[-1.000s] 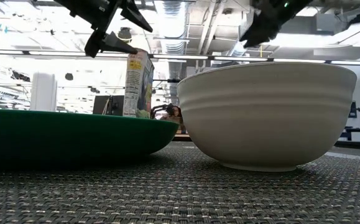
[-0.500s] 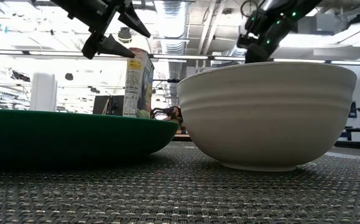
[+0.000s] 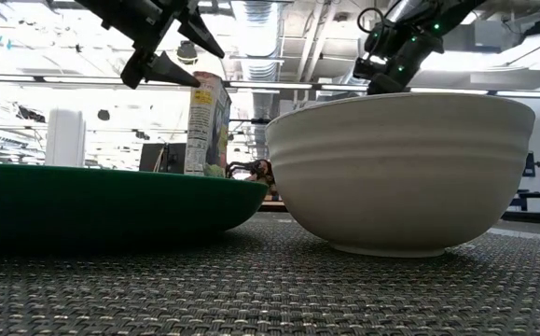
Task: Arrange a breakfast setting
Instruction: Put the bagel on the green plate
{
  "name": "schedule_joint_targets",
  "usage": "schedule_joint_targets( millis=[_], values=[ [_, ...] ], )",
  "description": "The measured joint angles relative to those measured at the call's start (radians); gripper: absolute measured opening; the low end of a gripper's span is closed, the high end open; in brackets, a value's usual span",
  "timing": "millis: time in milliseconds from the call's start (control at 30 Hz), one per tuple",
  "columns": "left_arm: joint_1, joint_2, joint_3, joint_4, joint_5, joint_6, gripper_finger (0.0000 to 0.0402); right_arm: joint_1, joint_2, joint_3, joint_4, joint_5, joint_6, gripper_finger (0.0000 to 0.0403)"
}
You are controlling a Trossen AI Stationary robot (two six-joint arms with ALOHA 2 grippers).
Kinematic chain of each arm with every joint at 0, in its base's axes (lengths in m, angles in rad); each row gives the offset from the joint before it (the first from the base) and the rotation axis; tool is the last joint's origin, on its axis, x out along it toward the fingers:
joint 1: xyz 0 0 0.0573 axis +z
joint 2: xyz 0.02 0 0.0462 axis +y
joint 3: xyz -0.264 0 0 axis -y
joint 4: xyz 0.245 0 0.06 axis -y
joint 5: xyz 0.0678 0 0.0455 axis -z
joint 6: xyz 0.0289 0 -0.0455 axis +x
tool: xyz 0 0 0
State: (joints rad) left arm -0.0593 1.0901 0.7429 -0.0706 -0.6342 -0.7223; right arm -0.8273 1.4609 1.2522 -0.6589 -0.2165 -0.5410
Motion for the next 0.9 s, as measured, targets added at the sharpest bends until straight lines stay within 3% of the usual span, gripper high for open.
schedule_joint_targets(
  millis=[267, 400, 733, 900],
  values=[
    [0.0, 0.0, 0.0, 0.0, -0.001, 0.0, 0.0312, 0.0, 0.0, 0.0, -0.021, 0.002, -0.037, 0.0096],
    [0.0, 0.0, 0.0, 0.0, -0.001, 0.0, 0.0312, 0.001, -0.003, 0.0, -0.02, 0.005, -0.037, 0.0061],
    [0.0, 0.0, -0.001, 0.013, -0.001, -0.015, 0.0312, 0.014, -0.083, 0.098, 0.002, 0.01, 0.041, 0.0052],
    [0.0, 0.0, -0.001, 0.096, -0.001, 0.019, 0.0312, 0.026, -0.12, 0.193, 0.028, -0.074, 0.219, 0.0051]
  ],
)
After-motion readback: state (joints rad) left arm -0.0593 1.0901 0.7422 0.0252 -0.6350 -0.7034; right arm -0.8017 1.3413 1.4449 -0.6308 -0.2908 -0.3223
